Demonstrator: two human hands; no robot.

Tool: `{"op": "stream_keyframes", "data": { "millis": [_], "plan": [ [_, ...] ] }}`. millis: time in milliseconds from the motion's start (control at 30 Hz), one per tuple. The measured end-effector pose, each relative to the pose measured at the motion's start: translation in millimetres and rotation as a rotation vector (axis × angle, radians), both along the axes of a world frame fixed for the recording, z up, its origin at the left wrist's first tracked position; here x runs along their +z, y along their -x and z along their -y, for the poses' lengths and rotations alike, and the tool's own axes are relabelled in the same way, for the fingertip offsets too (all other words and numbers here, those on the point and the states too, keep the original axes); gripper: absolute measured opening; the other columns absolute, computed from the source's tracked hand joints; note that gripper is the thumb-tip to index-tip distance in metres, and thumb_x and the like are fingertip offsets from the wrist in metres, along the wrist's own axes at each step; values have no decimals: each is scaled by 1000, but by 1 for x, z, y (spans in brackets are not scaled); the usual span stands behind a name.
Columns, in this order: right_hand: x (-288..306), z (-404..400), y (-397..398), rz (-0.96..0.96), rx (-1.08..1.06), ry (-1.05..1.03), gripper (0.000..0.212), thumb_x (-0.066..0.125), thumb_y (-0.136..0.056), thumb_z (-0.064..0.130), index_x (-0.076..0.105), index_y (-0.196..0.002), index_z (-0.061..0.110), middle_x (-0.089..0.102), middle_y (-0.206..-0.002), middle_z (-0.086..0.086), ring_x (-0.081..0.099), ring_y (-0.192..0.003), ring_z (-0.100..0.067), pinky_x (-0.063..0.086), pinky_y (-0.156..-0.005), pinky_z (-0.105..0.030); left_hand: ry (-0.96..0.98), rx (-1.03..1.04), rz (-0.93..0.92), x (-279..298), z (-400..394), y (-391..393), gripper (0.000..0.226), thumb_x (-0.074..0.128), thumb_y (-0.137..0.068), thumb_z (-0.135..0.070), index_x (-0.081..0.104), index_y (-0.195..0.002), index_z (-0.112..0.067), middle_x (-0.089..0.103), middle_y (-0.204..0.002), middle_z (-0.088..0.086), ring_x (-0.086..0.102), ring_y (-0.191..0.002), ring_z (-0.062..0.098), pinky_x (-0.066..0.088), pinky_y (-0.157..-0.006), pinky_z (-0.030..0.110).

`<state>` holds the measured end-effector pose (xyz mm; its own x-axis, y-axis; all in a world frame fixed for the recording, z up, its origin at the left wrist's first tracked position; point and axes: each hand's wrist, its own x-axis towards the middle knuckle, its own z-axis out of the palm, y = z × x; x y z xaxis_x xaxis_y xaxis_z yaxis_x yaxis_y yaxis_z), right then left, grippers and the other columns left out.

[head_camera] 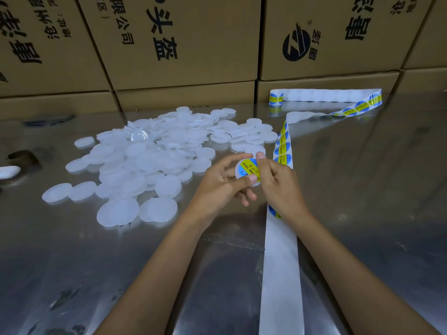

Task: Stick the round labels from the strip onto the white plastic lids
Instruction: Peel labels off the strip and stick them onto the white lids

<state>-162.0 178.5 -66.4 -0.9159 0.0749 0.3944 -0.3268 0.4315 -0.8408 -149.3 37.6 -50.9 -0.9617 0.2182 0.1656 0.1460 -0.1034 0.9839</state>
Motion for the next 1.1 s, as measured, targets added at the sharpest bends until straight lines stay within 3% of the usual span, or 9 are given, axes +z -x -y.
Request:
{"op": "stream_keyframes", "data": {
  "millis": [100, 200, 433, 567, 700, 800, 900, 1000, 1100],
  "plan": [
    [5, 1, -1, 55, 120, 157, 56, 46, -102, 43, 49, -67, -1, 31, -55, 4, 30, -53, -6, 27, -52, -21, -50, 60, 30, 0, 1, -1, 36, 72, -89, -6, 63, -124, -12, 74, -81, 14, 66, -50, 21, 52, -43, 26],
    [8, 1, -3, 101, 188, 182, 63, 52, -99, 43, 38, -68, -10, 21, -52, 6, 21, -45, -7, 20, -44, -16, -127, 123, 69, 0, 6, 1, 31, 73, -90, -12, 65, -120, -14, 75, -80, 14, 67, -48, 19, 52, -42, 24],
    [8, -3, -2, 177, 278, 135, 60, 60, -96, 40, 38, -67, -7, 21, -52, 5, 19, -44, -7, 19, -41, -17, -132, 205, 140, -1, 9, 3, 12, 65, -96, -28, 67, -101, -17, 72, -71, 10, 63, -41, 21, 51, -39, 25],
    [8, -7, 1, 206, 248, 152, 58, 58, -97, 43, 41, -63, -1, 24, -51, 7, 22, -44, -6, 21, -43, -17, -162, 84, 162, -1, 8, 2, 16, 58, -100, -21, 62, -113, -14, 76, -81, 14, 73, -56, 25, 57, -47, 26],
    [10, -11, 3, 265, 272, 240, 54, 49, -102, 40, 64, -51, 32, 39, -43, 17, 36, -39, -2, 28, -44, -10, -226, -57, 174, -2, 6, 2, 27, 52, -101, -3, 58, -125, -12, 76, -97, 17, 76, -79, 32, 61, -63, 27],
    [10, -13, 5, 318, 229, 306, 58, 52, -100, 42, 51, -45, 25, 30, -49, 10, 25, -43, -6, 23, -47, -19, -253, -119, 192, -4, 7, 4, 38, 52, -98, 4, 56, -133, -11, 75, -107, 18, 76, -87, 32, 61, -70, 27],
    [9, -15, 6, 293, 182, 260, 54, 54, -98, 44, 40, -52, 20, 29, -52, 5, 25, -46, -9, 23, -50, -22, -272, -123, 200, -3, 10, 6, 44, 52, -96, 7, 57, -135, -13, 73, -112, 18, 76, -89, 32, 61, -71, 28],
    [11, -19, 8, 259, 86, 216, 52, 51, -100, 44, 38, -59, 14, 30, -45, 11, 25, -40, -5, 25, -43, -14, -223, 61, 186, -4, 10, 8, 38, 54, -96, 4, 63, -127, -17, 74, -111, 13, 76, -79, 33, 61, -62, 31],
    [14, -33, 14, 309, -133, 355, 52, 49, -102, 40, 44, -59, 10, 38, -40, 12, 32, -32, -3, 27, -35, -12, 139, 482, 5, -13, 15, 18, 24, 56, -96, -2, 68, -110, -18, 72, -106, 5, 72, -79, 20, 62, -69, 37]
  ]
}}
